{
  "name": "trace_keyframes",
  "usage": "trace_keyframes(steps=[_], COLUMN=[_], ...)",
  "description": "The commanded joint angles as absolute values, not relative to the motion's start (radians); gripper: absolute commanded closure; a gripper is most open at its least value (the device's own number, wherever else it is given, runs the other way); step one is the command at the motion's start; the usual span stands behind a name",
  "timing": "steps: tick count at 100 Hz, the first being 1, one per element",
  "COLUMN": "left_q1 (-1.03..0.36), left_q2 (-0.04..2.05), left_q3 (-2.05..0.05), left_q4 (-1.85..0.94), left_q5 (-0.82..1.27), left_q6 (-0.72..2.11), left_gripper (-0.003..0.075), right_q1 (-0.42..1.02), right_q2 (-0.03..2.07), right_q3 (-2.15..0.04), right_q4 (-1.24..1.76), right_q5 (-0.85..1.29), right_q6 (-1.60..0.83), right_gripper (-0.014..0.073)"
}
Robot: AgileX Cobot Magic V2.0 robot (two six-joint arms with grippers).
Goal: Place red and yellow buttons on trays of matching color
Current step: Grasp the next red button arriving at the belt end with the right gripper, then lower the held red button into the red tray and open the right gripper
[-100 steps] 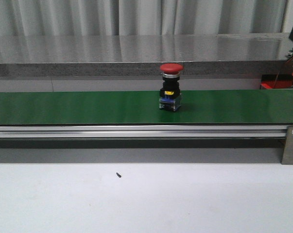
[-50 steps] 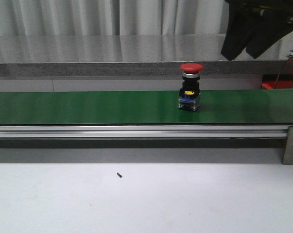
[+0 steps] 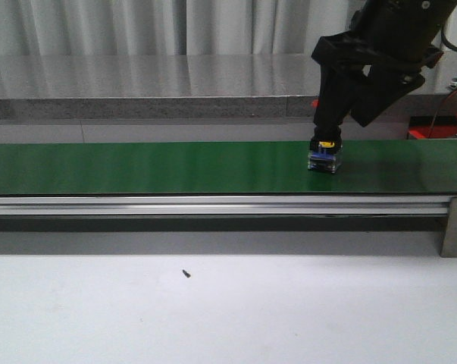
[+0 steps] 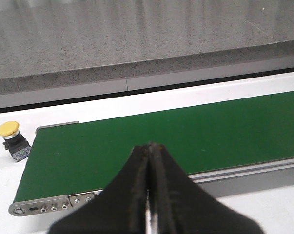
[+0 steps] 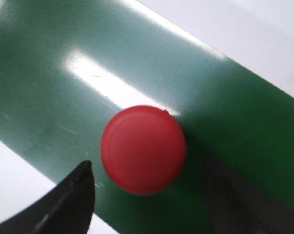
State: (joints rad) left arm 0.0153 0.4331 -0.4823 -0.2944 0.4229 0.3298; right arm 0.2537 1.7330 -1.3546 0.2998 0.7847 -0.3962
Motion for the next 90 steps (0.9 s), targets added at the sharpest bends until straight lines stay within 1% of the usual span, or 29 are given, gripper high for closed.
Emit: trace_keyframes(steps=[1, 17, 23, 29, 37, 42, 51, 73, 90], left_q1=[0.008, 0.008, 0.008, 0.008, 0.008, 0.008, 0.008, 0.008, 0.008], left_q2=[0.439, 0.439, 0.439, 0.439, 0.439, 0.439, 0.439, 0.439, 0.439], left_q3=[-0.510, -0.510, -0.510, -0.510, -0.510, -0.510, -0.510, -0.510, -0.510], left_q4=[-0.312, -0.312, -0.312, -0.312, -0.312, -0.312, -0.312, -0.312, -0.312], left_q5=[0.346, 0.346, 0.346, 0.346, 0.346, 0.346, 0.346, 0.346, 0.346], left_q6=[0.332, 0.332, 0.332, 0.332, 0.332, 0.332, 0.332, 0.332, 0.332], left_gripper=[0.0740, 0.0740, 0.0740, 0.0740, 0.0740, 0.0740, 0.0740, 0.0740, 0.0740], right_q1=[0.254, 0.254, 0.254, 0.254, 0.251, 0.248, 0.237, 0.187, 0.090], right_q2=[1.707, 1.740, 1.741, 1.741, 1.741, 1.741, 1.741, 1.738, 1.731], right_q3=[-1.392, -1.424, -1.428, -1.428, -1.428, -1.428, -1.428, -1.464, -1.592], right_q4=[0.317, 0.317, 0.317, 0.315, 0.305, 0.301, 0.300, 0.299, 0.300], right_q5=[0.720, 0.703, 0.702, 0.710, 0.754, 0.782, 0.814, 0.838, 0.932], right_q6=[-0.402, -0.402, -0.402, -0.401, -0.398, -0.394, -0.386, -0.383, -0.383], right_gripper=[0.0115, 0.0116, 0.0133, 0.0194, 0.0316, 0.0375, 0.0433, 0.0437, 0.0437])
